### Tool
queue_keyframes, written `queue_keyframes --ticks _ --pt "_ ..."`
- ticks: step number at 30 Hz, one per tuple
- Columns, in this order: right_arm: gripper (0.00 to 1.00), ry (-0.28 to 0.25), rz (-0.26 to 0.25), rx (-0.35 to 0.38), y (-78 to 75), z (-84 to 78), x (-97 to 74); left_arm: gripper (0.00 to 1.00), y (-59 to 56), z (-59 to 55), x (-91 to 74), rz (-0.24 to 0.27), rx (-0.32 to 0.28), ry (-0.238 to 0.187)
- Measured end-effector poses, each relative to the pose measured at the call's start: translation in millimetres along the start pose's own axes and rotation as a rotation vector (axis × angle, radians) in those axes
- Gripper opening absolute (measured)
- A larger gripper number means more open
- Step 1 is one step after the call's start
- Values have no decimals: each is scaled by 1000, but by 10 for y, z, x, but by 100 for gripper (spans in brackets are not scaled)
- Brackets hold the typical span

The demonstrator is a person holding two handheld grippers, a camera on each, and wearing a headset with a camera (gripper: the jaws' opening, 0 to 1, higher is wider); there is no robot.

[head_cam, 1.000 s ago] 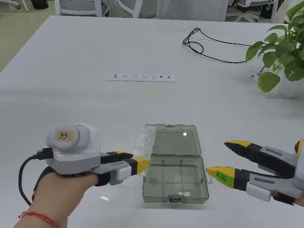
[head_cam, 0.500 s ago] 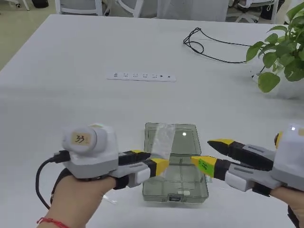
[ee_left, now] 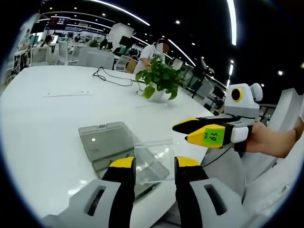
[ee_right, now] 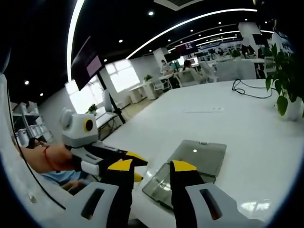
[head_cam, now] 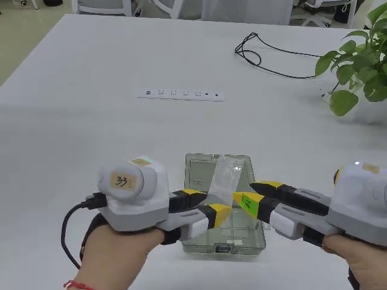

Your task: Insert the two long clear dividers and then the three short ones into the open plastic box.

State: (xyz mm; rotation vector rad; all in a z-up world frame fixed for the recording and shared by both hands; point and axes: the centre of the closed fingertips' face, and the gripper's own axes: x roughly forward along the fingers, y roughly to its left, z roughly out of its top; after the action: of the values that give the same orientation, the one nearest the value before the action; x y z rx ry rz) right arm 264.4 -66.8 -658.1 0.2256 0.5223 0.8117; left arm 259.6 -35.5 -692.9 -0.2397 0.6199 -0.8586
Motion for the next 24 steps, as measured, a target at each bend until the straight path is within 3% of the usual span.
queue_keyframes --ticks 5,14,24 --pt "27 16 -7 45 1 -53 19 30 -59 -11 31 -11 13 1" --pt "17 41 -21 100 -11 -145 57 30 -66 -22 33 -8 36 11" --pt "12 47 -28 130 8 -162 124 30 -93 -31 43 -8 70 23"
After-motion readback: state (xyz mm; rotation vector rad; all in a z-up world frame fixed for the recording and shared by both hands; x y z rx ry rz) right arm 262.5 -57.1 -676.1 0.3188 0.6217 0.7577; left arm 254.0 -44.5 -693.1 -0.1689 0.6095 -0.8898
